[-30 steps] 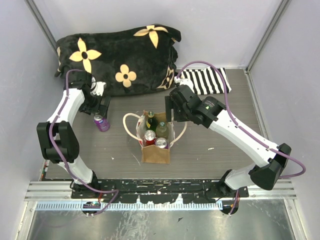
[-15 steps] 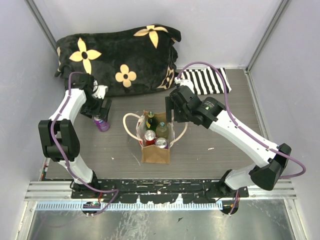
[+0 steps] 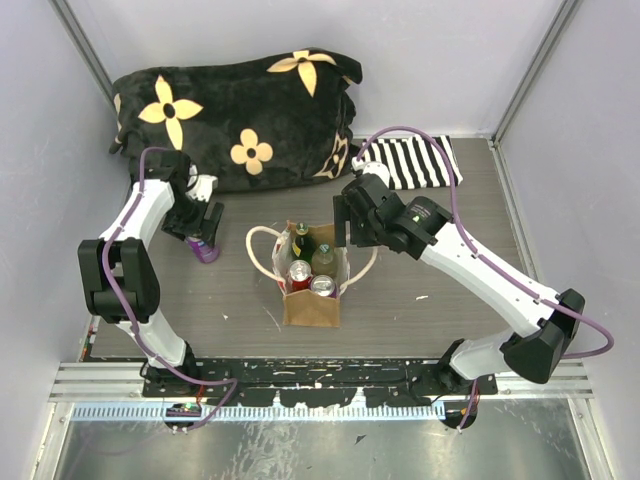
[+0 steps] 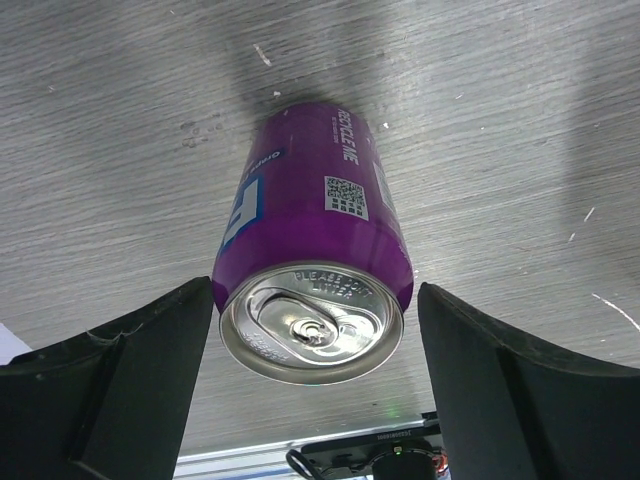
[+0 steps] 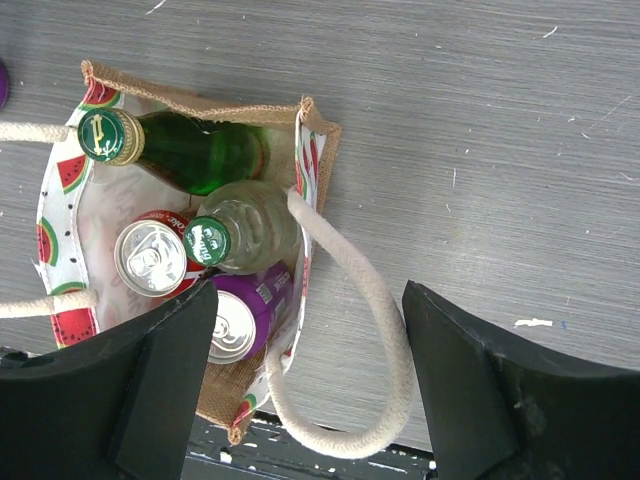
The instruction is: Place the beverage into the canvas bag
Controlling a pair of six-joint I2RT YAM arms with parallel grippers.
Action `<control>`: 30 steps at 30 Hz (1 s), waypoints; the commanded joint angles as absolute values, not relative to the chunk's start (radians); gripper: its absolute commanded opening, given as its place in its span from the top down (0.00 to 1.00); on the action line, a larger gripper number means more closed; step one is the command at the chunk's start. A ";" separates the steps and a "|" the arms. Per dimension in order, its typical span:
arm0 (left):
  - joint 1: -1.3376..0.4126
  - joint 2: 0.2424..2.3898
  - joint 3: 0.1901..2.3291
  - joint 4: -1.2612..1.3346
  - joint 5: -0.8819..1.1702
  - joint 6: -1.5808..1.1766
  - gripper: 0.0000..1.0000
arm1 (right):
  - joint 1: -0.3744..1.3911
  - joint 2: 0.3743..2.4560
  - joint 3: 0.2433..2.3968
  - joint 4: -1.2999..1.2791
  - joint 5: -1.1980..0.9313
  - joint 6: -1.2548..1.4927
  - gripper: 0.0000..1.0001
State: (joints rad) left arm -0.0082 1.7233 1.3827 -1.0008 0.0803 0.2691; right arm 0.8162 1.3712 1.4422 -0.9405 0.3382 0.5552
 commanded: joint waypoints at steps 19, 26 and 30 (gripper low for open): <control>-0.018 1.703 1.496 -1.019 0.072 0.318 0.98 | 0.811 1.318 1.415 -0.894 0.337 0.574 0.19; -0.019 1.632 1.814 -1.104 0.210 0.309 1.00 | 0.810 1.326 1.414 -0.892 0.341 0.566 0.19; -0.025 1.601 1.978 -1.080 0.404 0.244 1.00 | 0.806 1.340 1.416 -0.885 0.341 0.561 0.19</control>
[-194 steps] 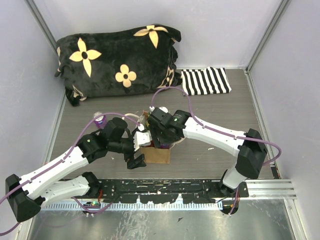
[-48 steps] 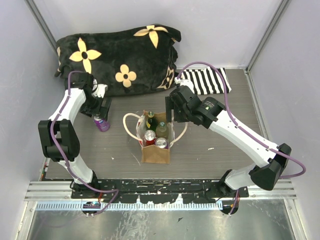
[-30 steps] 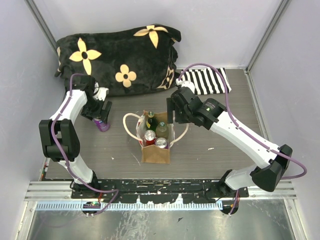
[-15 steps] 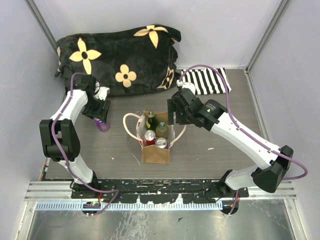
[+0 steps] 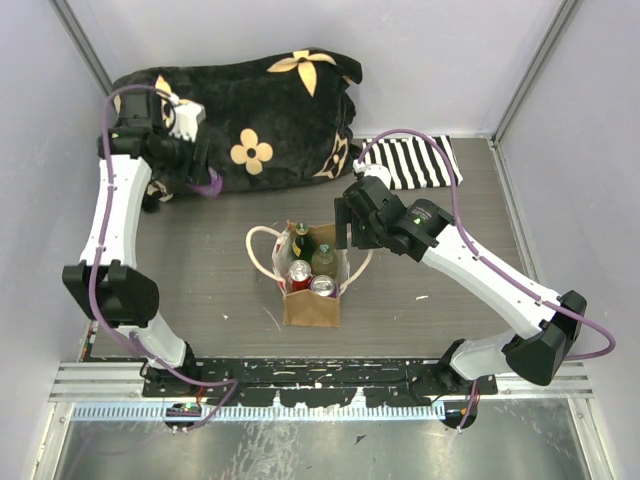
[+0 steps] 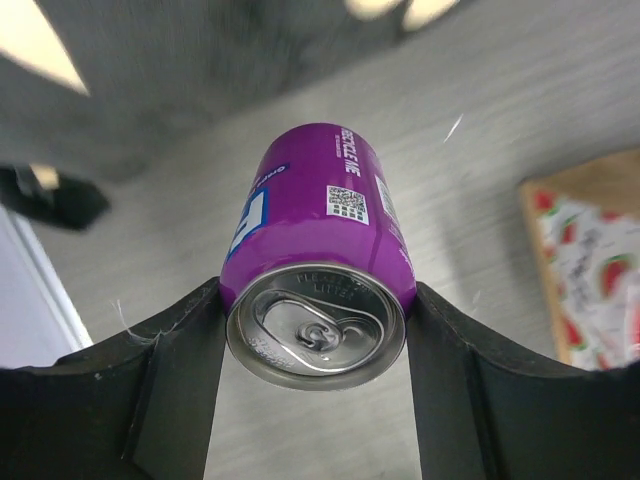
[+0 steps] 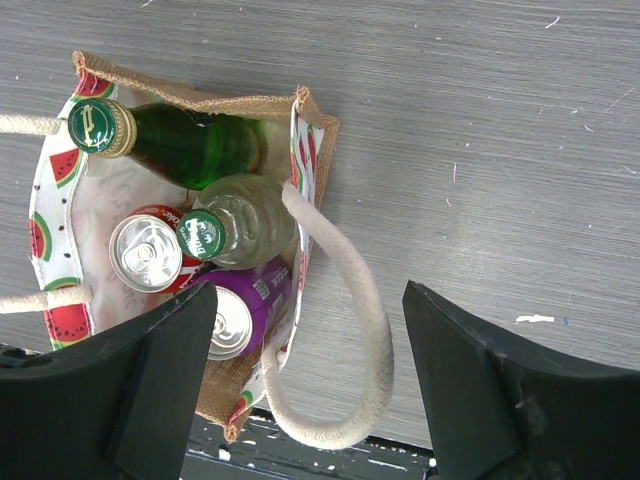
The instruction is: Place the beverage into the canvas bag
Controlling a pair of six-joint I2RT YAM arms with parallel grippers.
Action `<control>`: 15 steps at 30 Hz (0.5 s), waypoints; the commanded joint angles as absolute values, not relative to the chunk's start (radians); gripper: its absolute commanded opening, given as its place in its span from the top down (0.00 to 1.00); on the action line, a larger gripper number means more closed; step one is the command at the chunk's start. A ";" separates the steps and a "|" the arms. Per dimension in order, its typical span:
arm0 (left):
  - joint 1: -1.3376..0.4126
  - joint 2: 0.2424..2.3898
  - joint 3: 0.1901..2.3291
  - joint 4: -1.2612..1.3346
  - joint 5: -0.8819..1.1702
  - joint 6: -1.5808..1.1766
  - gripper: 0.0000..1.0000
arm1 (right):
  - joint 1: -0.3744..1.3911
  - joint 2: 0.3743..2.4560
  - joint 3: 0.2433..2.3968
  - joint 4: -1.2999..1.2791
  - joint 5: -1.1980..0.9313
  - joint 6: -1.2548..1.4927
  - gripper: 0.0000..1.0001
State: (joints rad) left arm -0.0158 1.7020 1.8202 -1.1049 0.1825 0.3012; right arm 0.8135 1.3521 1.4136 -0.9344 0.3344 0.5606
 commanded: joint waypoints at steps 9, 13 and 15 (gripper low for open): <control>-0.222 1.501 2.001 -1.009 0.688 0.163 1.00 | 0.802 1.337 1.429 -0.887 0.386 0.575 0.16; -0.343 1.430 1.894 -0.970 0.692 0.206 1.00 | 0.797 1.317 1.416 -0.889 0.400 0.583 0.11; -0.392 1.406 1.830 -0.966 0.684 0.223 1.00 | 0.795 1.312 1.413 -0.890 0.401 0.585 0.10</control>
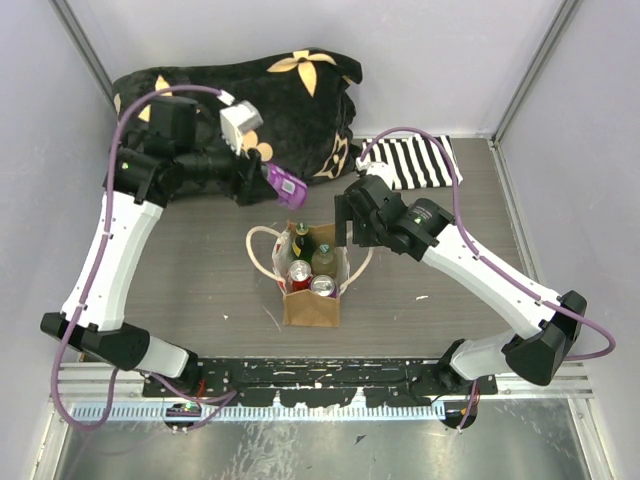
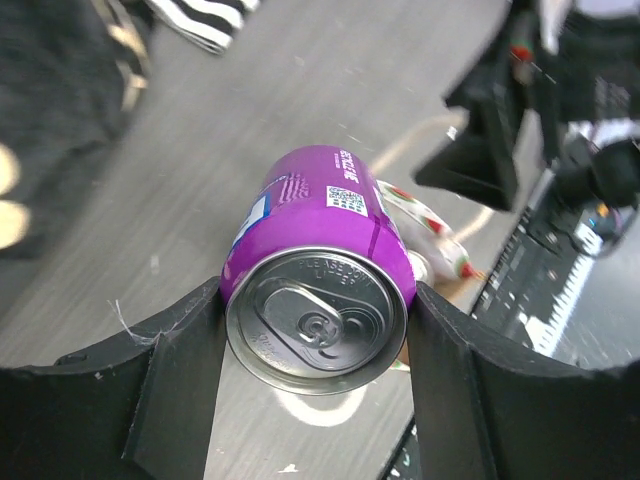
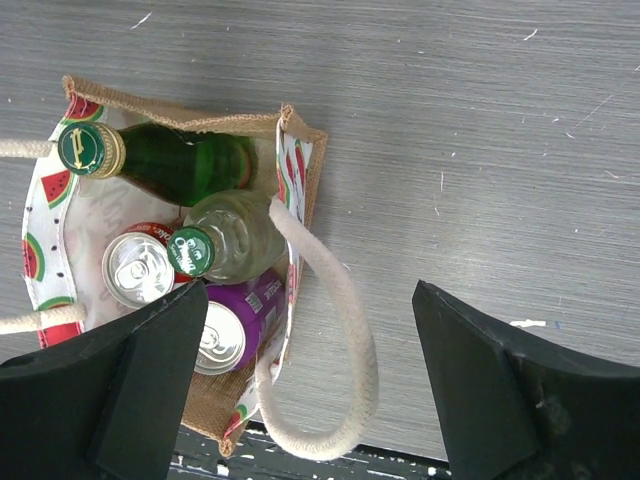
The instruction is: Place the beverage into the canvas bag
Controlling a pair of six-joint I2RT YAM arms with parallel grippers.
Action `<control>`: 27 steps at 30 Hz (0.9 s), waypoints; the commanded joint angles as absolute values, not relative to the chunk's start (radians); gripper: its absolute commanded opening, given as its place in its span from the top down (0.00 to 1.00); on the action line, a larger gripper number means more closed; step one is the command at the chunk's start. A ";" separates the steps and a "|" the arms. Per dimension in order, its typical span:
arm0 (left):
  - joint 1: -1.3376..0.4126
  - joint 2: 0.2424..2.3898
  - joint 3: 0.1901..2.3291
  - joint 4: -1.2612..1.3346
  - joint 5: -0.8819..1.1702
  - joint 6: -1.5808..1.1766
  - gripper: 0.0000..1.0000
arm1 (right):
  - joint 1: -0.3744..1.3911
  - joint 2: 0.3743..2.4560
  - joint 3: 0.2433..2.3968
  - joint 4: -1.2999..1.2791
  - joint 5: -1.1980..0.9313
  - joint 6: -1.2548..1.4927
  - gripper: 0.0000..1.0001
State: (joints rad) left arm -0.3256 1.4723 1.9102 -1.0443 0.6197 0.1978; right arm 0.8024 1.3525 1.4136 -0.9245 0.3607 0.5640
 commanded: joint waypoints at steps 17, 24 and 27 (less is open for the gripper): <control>-0.680 1.343 1.475 -0.872 0.465 0.301 1.00 | 0.779 1.274 1.391 -0.907 0.412 0.588 0.10; -0.731 1.319 1.400 -0.858 0.339 0.349 1.00 | 0.768 1.247 1.362 -0.907 0.411 0.590 0.10; -0.735 1.319 1.382 -0.854 0.313 0.354 1.00 | 0.766 1.248 1.359 -0.904 0.407 0.584 0.10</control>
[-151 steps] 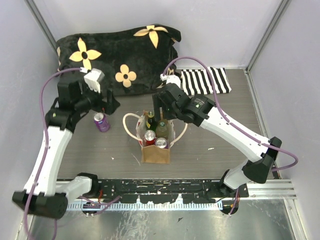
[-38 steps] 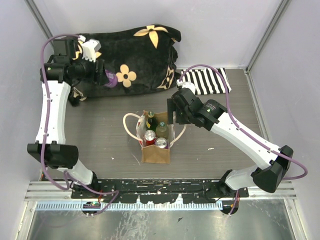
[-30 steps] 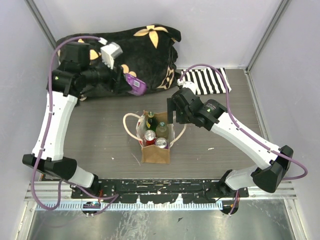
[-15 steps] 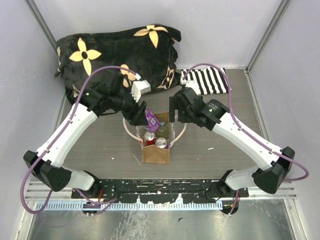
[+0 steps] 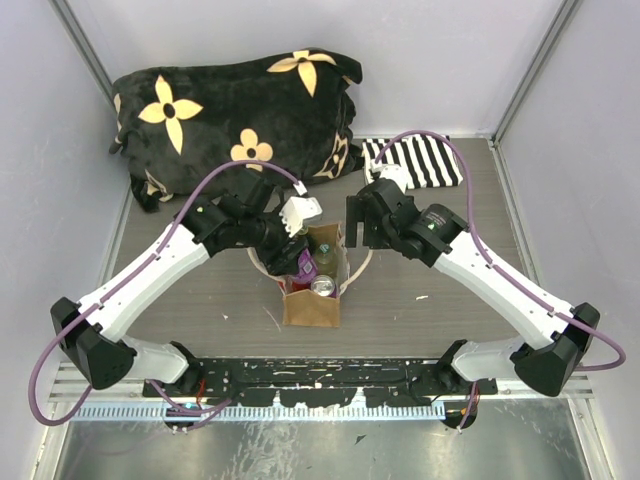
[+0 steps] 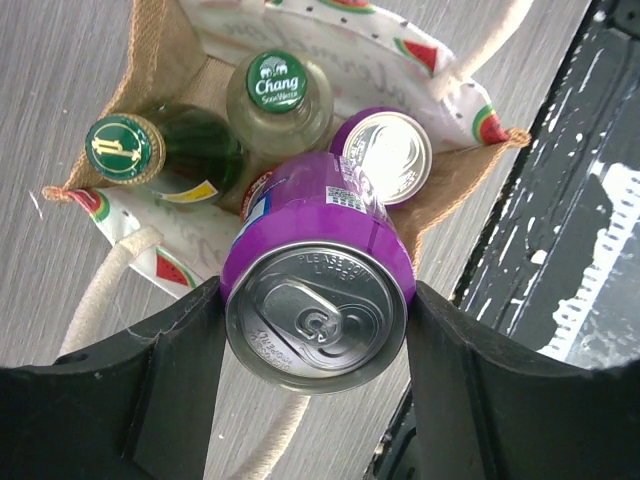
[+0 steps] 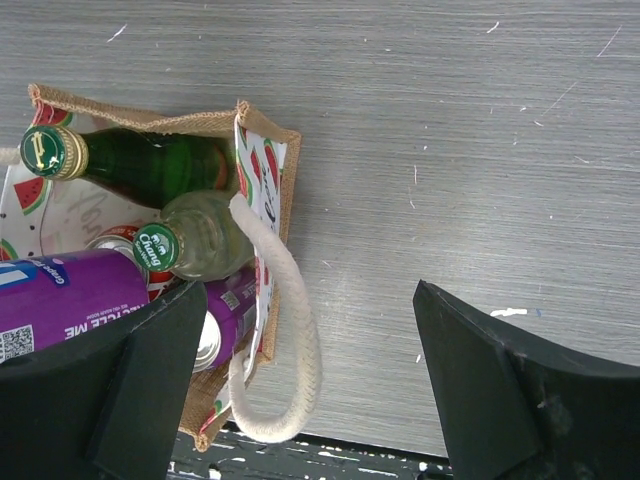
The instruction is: Place the beverage into the canvas bag
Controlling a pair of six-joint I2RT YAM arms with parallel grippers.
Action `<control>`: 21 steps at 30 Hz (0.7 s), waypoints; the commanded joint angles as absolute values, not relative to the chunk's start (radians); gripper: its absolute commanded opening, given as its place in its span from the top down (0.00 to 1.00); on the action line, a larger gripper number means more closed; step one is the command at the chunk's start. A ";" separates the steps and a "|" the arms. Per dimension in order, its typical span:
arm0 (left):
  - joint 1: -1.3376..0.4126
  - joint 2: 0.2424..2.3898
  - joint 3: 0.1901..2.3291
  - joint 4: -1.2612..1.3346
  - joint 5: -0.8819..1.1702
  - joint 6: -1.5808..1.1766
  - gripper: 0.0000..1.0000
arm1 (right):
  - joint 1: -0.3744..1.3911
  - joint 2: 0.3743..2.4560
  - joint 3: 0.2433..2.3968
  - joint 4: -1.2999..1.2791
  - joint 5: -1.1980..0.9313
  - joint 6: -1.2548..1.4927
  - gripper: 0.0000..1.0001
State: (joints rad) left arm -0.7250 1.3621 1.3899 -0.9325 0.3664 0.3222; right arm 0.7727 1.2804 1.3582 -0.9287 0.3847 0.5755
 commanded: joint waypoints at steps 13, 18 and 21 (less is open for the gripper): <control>-0.804 1.289 1.373 -1.002 0.374 0.408 1.00 | 0.758 1.222 1.320 -0.893 0.399 0.583 0.10; -0.843 1.287 1.370 -1.063 0.386 0.442 1.00 | 0.757 1.219 1.311 -0.891 0.396 0.585 0.10; -0.852 1.290 1.366 -1.097 0.388 0.473 1.00 | 0.757 1.217 1.310 -0.890 0.395 0.588 0.10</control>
State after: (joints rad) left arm -0.8368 1.3247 1.3689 -1.0527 0.3397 0.4240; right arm 0.7616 1.2537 1.3083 -0.9264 0.3836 0.5751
